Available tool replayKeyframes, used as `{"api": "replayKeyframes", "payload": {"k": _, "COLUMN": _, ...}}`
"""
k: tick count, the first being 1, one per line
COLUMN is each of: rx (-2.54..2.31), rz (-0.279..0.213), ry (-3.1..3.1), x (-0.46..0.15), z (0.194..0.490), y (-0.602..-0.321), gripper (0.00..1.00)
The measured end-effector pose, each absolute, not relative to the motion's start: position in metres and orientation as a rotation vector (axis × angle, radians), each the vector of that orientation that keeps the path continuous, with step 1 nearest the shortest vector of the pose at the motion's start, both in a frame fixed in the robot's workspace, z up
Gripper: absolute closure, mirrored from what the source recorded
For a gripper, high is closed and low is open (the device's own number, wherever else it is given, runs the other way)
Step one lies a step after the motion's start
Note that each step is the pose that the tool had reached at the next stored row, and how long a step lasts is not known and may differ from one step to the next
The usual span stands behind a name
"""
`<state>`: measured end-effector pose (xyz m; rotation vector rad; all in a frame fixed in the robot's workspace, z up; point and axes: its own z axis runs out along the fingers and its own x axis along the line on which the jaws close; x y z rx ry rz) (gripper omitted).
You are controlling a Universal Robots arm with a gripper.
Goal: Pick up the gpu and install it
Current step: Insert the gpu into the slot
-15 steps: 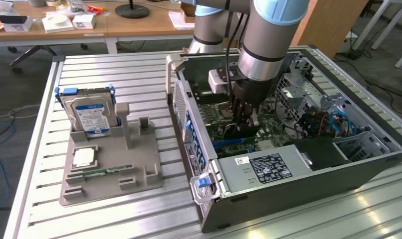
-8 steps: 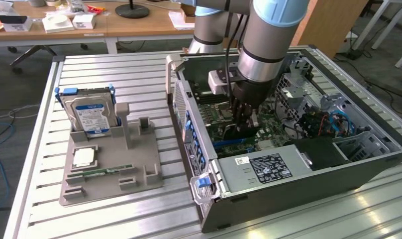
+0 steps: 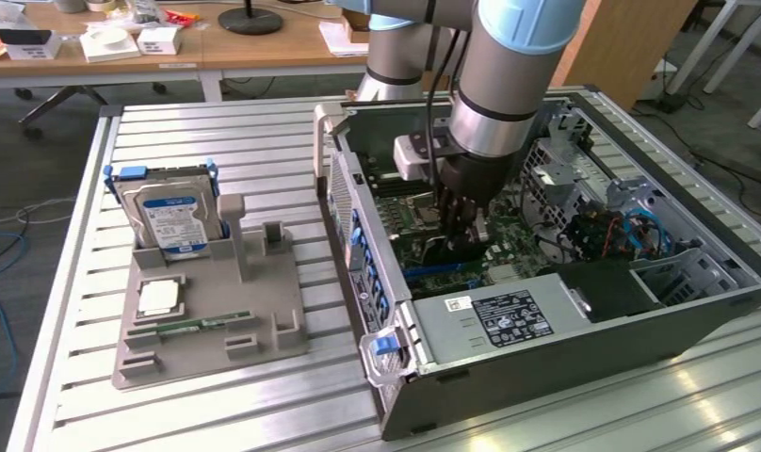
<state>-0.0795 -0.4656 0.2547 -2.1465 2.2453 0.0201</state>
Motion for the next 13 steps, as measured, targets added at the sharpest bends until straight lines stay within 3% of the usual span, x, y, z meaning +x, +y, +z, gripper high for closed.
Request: {"api": "replayKeyframes", "payload": {"k": 13, "rx": -2.146, "rz": 0.02, "ry": 2.245, "x": -0.0796, "z": 0.2527, "y": -0.4654, "gripper": 0.74}}
